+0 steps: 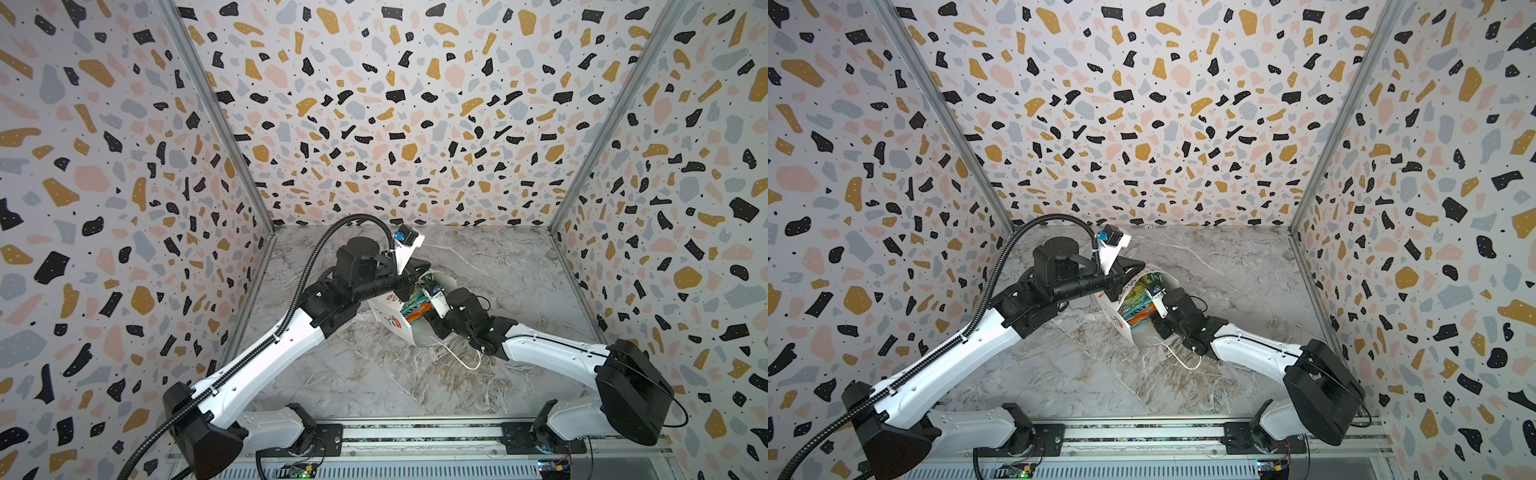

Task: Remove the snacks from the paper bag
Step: 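Close the right gripper on a green FOX'S packet inside the bag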

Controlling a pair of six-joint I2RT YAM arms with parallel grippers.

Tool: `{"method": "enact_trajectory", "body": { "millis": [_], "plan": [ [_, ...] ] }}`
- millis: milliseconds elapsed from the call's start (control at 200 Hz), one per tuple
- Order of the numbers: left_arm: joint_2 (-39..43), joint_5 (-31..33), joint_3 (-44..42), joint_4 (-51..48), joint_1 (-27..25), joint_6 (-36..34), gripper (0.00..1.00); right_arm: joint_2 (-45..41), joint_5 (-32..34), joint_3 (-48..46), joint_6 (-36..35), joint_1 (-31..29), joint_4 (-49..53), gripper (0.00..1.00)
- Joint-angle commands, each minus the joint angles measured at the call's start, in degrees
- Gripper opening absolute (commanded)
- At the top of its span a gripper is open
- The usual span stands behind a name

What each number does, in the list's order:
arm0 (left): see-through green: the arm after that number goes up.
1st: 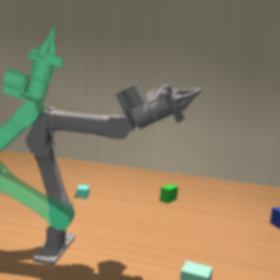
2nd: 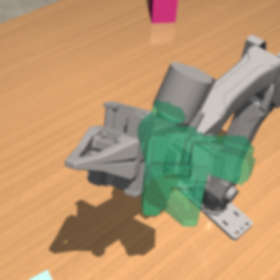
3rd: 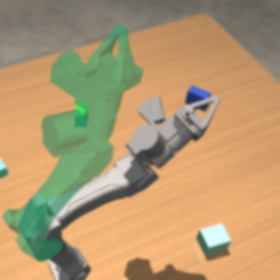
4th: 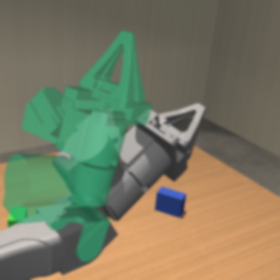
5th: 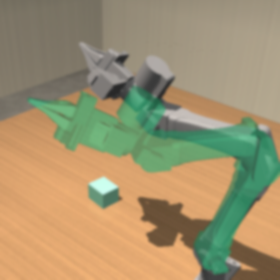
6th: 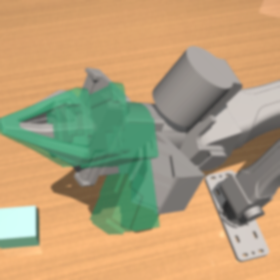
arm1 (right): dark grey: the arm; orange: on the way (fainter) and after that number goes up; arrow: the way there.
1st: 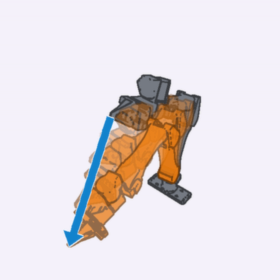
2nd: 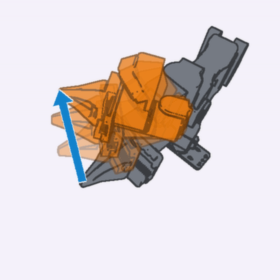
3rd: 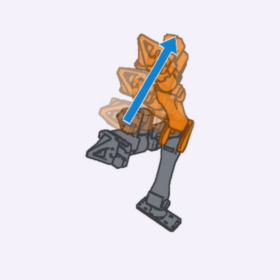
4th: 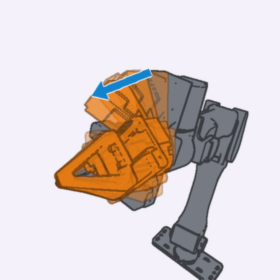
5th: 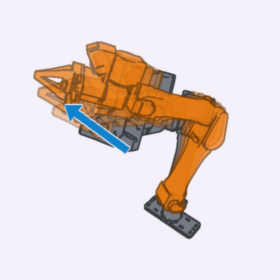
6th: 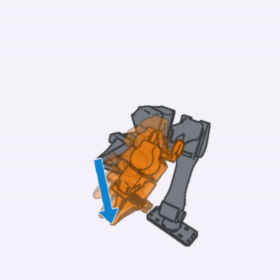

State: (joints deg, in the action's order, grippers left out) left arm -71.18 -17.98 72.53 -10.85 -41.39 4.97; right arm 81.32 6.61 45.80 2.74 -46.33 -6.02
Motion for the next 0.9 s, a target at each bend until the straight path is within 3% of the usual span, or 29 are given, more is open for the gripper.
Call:
{"method": "enact_trajectory", "body": {
  "millis": [0, 200, 681, 896],
  "plan": [
    [0.16, -2.12, -0.23, 4.53, -0.19, 0.74, 0.0, 0.13, 3.42, 3.31, 1.7, 0.66, 1.35, 0.48],
    [0.11, -2.35, -0.28, 4.52, -0.42, 0.92, 0.0, 0.91, 3.2, 4.96, 3.19, 1.74, 1.89, 0.45],
    [0.16, -2.24, -0.32, 4.44, -0.46, 0.71, 0.0, 4.63, 2.05, 7.63, 5.08, 3.16, 4.09, 0.22],
    [0.34, -1.85, -0.47, 4.34, -0.46, 0.49, 0.0, 7.11, 1.47, 8.74, 6.08, 3.44, 4.53, 0.19]
  ]
}}
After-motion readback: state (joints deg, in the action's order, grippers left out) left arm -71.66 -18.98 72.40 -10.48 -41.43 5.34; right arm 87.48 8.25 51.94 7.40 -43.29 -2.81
